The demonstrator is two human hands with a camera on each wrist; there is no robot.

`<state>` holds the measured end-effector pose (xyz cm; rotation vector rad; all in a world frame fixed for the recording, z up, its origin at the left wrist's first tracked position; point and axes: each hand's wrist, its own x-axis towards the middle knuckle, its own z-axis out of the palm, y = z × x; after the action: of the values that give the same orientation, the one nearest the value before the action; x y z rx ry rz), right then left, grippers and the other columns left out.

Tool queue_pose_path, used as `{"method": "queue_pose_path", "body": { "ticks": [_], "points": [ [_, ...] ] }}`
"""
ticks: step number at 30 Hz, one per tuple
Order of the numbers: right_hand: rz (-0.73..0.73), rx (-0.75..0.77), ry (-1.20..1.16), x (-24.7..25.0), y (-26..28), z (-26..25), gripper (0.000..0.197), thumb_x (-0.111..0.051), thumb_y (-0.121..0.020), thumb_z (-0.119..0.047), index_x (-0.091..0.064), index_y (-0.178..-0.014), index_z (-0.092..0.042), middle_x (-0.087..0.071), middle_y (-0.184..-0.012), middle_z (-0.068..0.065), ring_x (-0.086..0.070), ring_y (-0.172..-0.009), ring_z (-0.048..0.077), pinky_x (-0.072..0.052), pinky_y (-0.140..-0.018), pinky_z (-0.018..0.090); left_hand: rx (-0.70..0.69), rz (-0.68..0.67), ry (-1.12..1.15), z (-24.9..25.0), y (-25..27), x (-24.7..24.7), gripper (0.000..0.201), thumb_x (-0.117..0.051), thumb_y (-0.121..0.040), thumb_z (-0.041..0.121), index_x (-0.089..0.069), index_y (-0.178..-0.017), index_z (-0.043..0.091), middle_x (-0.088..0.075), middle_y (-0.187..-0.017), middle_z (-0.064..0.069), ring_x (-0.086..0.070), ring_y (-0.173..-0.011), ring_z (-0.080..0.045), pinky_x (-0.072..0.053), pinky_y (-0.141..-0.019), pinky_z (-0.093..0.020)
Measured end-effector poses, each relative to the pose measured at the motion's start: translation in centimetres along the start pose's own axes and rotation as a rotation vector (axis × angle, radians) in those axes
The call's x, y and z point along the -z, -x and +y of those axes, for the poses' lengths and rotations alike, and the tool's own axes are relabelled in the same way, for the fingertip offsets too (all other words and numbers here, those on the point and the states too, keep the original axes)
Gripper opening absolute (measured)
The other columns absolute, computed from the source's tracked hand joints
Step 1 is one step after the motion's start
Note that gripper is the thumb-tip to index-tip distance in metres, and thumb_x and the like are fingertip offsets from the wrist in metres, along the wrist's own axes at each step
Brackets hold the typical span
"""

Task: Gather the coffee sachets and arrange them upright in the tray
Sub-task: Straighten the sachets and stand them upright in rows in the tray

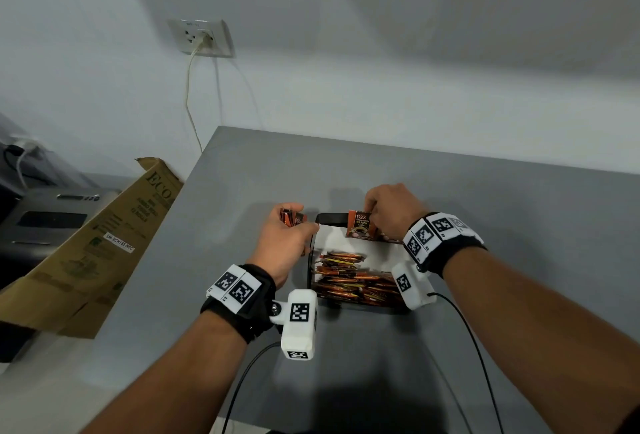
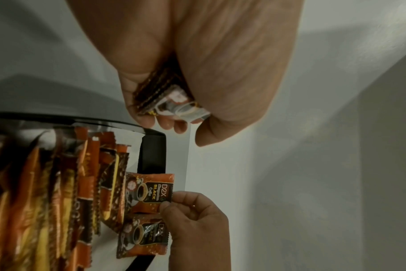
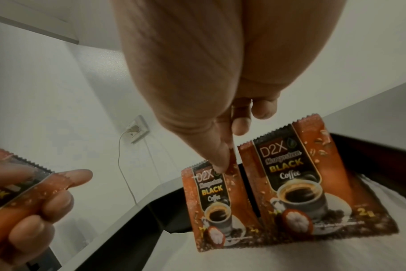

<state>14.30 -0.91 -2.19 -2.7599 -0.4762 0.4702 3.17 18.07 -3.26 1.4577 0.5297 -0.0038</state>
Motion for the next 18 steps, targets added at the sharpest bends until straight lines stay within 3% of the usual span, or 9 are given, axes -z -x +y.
{"method": "queue_pose_path", "body": {
  "ticks": [6,9,12,14,18],
  "points": [
    [0.013,0.012,0.001,-0.2,0.1,0.0,0.019,-0.062,-0.088,-0.005,-0.070,-0.086,-0.022,-0.070,-0.098,0.006,-0.066,-0.083,0.023,-0.060,-0.077,0.040,0.043,-0.023,0.079,0.1,0.2,-0.3,0.036,-0.057,-0.087,-0.004,-0.052,-0.117,0.016,-0.057,-0.090,-0.011,-0.055,-0.071,-0.020,-0.048,-0.057,-0.032],
    [0.023,0.012,-0.018,0.1,0.3,0.1,0.019,-0.064,-0.091,-0.009,-0.072,-0.104,-0.019,-0.069,-0.114,0.006,-0.066,-0.097,0.023,-0.058,-0.089,0.040,0.071,-0.035,0.126,0.5,0.3,-0.4,0.039,-0.049,-0.086,-0.011,-0.052,-0.115,0.015,-0.060,-0.096,-0.013,-0.062,-0.075,-0.027,-0.053,-0.062,-0.038],
    [0.074,0.056,-0.097,1.5,1.0,-0.2,0.027,-0.064,-0.091,-0.013,-0.070,-0.117,-0.014,-0.067,-0.123,0.004,-0.063,-0.111,0.019,-0.050,-0.101,0.033,0.028,-0.069,0.070,0.7,0.3,-0.5,0.046,-0.056,-0.084,-0.015,-0.052,-0.122,0.012,-0.068,-0.098,-0.012,-0.069,-0.081,-0.030,-0.058,-0.075,-0.047],
    [0.107,0.122,-0.200,2.7,1.6,-1.1,0.025,-0.065,-0.090,-0.017,-0.073,-0.114,-0.016,-0.071,-0.115,-0.002,-0.064,-0.104,0.012,-0.050,-0.098,0.028,-0.004,-0.105,0.043,0.9,0.3,-0.8,0.053,-0.064,-0.081,-0.016,-0.054,-0.121,0.017,-0.071,-0.099,-0.012,-0.070,-0.085,-0.031,-0.057,-0.083,-0.051],
    [-0.047,0.248,-0.414,4.5,2.8,-3.7,0.023,-0.068,-0.087,-0.018,-0.074,-0.109,-0.021,-0.075,-0.096,-0.009,-0.069,-0.090,0.005,-0.053,-0.089,0.023,-0.050,-0.187,0.054,1.7,0.2,-1.7,0.058,-0.074,-0.074,-0.016,-0.055,-0.117,0.018,-0.072,-0.093,-0.009,-0.069,-0.081,-0.027,-0.058,-0.079,-0.049]
  ]
}}
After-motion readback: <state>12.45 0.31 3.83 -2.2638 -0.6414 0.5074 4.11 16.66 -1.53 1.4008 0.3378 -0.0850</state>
